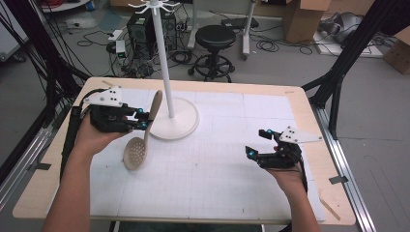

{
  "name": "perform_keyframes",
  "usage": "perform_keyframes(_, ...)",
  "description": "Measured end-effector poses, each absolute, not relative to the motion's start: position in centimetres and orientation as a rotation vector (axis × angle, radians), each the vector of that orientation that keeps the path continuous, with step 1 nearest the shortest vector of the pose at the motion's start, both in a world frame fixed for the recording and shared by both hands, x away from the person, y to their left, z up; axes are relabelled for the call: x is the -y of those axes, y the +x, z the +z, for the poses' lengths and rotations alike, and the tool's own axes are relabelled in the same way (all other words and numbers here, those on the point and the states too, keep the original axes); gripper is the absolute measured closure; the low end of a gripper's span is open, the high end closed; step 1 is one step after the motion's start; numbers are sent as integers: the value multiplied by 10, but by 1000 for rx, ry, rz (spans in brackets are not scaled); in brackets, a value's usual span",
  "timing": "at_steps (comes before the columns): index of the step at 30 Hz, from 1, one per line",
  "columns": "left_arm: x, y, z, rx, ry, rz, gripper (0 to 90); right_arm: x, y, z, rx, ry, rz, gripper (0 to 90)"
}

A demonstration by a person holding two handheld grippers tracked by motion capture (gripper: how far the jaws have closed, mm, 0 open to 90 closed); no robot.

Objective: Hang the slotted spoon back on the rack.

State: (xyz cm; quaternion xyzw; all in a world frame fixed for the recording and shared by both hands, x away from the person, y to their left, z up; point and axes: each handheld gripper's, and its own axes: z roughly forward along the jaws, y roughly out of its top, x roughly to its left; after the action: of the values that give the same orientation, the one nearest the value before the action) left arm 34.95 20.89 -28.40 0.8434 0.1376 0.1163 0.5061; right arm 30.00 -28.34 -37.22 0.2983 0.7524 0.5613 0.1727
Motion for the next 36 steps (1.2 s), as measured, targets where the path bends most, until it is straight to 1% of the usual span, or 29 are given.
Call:
perform_keyframes(5, -217, 350, -275, -355, 1996, 286, 731, 284, 300, -372, -2135, 850, 1592, 156)
perform_keyframes(11, -221, 353, -265, -379, 2002, 312, 731, 283, 300, -372, -2135, 849, 1591, 156)
perform_keyframes(18, -227, 360, -252, -405, 1993, 312, 732, 284, 299, -372, -2136, 853, 1594, 156)
perform_keyframes(23, -230, 366, -236, -412, 1989, 305, 732, 284, 300, -373, -2137, 851, 1592, 156)
perform_keyframes(36, -228, 386, -190, -456, 2025, 343, 731, 283, 301, -373, -2141, 849, 1593, 156)
